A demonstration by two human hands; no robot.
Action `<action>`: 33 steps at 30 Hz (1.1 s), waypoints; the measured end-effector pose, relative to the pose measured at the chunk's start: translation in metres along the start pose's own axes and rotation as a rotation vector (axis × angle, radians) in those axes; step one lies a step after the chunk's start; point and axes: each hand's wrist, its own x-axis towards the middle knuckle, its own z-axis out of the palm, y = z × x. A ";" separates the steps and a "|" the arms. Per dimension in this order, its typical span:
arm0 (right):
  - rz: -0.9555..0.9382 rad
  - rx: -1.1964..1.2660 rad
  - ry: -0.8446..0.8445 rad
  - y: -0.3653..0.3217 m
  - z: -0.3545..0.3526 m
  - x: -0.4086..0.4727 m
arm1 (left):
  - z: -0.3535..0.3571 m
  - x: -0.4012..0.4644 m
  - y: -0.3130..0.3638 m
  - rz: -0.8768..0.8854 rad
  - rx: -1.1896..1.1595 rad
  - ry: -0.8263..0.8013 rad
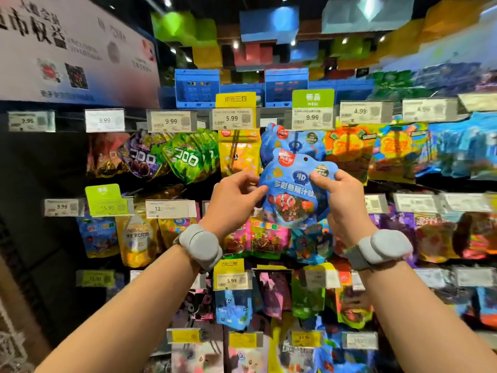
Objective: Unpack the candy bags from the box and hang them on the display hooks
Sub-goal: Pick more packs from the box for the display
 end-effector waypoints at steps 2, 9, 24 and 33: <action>-0.008 0.000 -0.002 -0.004 -0.006 0.001 | 0.003 0.004 0.007 0.040 0.069 0.014; -0.029 -0.037 -0.006 -0.014 -0.028 -0.001 | 0.015 0.026 0.041 0.219 0.272 0.039; -0.081 -0.009 -0.047 -0.029 -0.055 0.011 | 0.033 0.077 0.090 0.588 0.776 0.134; -0.023 -0.054 -0.071 -0.020 -0.046 0.027 | 0.037 0.087 0.091 0.570 0.923 0.060</action>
